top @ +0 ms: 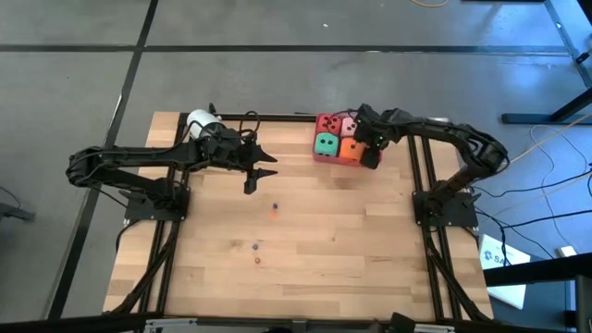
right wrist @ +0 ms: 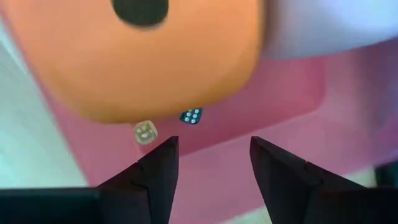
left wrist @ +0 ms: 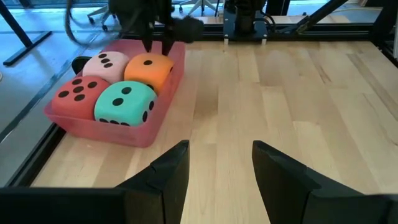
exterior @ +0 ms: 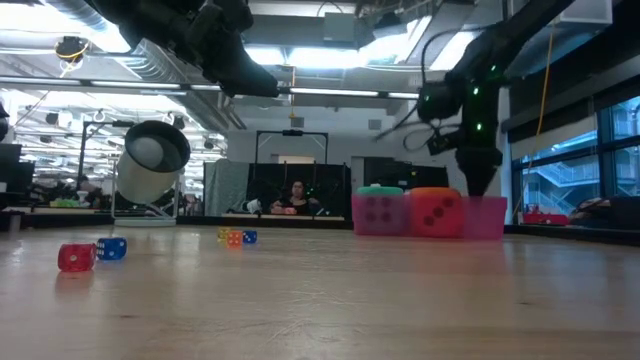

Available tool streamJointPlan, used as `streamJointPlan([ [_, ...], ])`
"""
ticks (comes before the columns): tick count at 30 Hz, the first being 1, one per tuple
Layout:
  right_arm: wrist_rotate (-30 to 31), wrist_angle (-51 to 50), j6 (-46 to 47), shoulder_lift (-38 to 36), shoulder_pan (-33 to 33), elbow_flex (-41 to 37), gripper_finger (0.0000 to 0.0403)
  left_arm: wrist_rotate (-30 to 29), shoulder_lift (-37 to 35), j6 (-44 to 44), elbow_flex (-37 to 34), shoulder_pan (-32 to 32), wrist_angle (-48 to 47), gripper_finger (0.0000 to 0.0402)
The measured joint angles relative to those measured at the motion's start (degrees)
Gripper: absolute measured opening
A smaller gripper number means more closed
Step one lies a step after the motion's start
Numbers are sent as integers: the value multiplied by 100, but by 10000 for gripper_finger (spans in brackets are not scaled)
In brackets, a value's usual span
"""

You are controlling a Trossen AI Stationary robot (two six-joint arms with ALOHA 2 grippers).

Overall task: Pick & Place Dice
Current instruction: Put the small yellow dice into the red bin

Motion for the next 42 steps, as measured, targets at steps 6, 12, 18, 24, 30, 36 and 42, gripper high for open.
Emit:
streamJointPlan([
  [6,-77,-1,363,-875,200,0,198,-52,0,-2,2,0,-187,169],
  [12,-1312,177,887,-1752,585,0,198,-57,0,-263,2,-6,-716,169],
  [18,-2253,1769,1381,-2504,1375,-2,196,-54,-119,-340,2,-66,-1262,168],
  [24,-2446,3633,1666,-2863,2274,0,189,-61,-426,-618,2,-119,-1833,166],
  [30,-2067,4559,1700,-2658,3105,-451,185,-68,-726,-822,2,-305,-2293,158],
  [36,-1608,6504,2136,-2568,3619,-1711,185,-127,-847,-1066,2,-561,-2514,150],
  [42,-914,7271,2521,-2554,4179,-2511,185,-607,-845,-1506,-480,-895,-2163,148],
])
